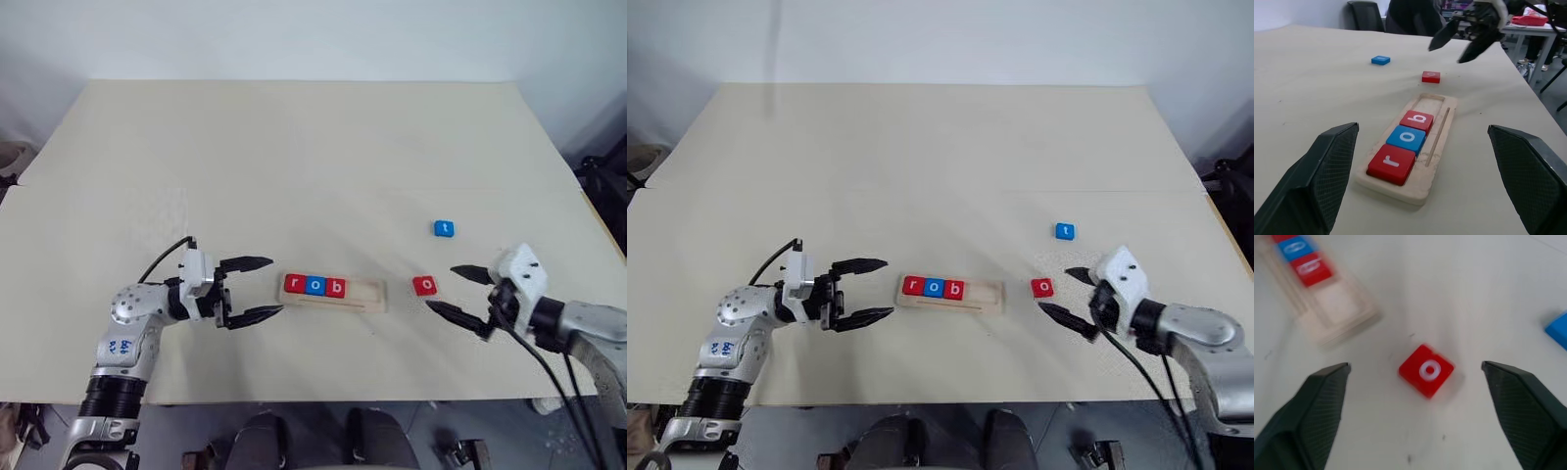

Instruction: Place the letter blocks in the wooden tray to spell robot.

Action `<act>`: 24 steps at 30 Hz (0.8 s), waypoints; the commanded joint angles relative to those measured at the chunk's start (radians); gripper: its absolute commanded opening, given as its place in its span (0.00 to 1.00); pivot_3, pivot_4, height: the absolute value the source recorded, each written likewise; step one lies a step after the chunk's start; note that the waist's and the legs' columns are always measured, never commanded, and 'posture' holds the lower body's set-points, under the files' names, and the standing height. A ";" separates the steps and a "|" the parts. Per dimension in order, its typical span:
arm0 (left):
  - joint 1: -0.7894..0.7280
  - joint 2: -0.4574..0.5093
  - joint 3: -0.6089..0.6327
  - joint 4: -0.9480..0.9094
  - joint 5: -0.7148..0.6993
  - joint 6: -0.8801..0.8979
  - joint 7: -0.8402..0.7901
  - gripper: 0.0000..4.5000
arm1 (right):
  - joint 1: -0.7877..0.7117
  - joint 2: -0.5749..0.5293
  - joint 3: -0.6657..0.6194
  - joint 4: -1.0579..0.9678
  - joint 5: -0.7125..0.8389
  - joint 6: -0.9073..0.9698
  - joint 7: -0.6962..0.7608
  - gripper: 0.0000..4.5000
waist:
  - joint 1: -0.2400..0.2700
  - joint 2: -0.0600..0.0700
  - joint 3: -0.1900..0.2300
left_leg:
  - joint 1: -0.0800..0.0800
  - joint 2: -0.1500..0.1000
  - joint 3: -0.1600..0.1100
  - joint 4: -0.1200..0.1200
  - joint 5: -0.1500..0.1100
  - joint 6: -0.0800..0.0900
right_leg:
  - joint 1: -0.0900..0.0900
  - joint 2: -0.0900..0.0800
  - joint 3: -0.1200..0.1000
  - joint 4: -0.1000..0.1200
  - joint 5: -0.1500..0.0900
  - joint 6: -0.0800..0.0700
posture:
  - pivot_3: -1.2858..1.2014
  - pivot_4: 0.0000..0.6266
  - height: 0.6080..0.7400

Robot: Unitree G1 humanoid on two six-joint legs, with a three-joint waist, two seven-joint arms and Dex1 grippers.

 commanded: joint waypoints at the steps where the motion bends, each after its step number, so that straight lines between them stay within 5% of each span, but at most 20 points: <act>1: 0.022 0.015 0.026 -0.067 -0.016 -0.013 0.004 1.00 | -0.036 -0.043 0.018 0.156 -0.053 -0.236 0.135 0.99 | -0.002 0.000 0.000 | 0.000 0.000 0.000 0.000 0.000 0.000 | 0.000 0.000 0.000 0.000 0.000 0.000 | 0.52 0.24 1.00; 17: 0.047 0.023 0.003 -0.197 -0.024 0.039 0.013 1.00 | -0.580 -0.002 0.303 0.824 -0.218 -0.531 0.457 0.99 | -0.003 0.001 0.000 | 0.000 0.001 0.001 0.002 0.001 -0.001 | 0.000 0.000 0.000 0.002 0.000 0.000 | 0.52 0.24 1.00; 20: 0.052 0.022 0.006 -0.207 -0.023 0.038 0.024 1.00 | -0.625 0.025 0.322 0.893 -0.234 -0.582 0.465 0.87 | -0.004 0.001 0.000 | 0.000 0.001 0.001 0.002 0.001 -0.001 | 0.000 0.000 -0.001 0.002 0.000 0.000 | 0.52 0.24 1.00; 24: 0.060 0.028 0.012 -0.213 -0.025 0.038 0.032 1.00 | -0.663 0.058 0.339 0.945 -0.252 -0.626 0.470 0.58 | -0.004 0.001 0.000 | 0.000 0.001 0.000 0.002 0.001 -0.001 | 0.000 0.000 0.000 0.002 0.000 0.000 | 0.52 0.24 1.00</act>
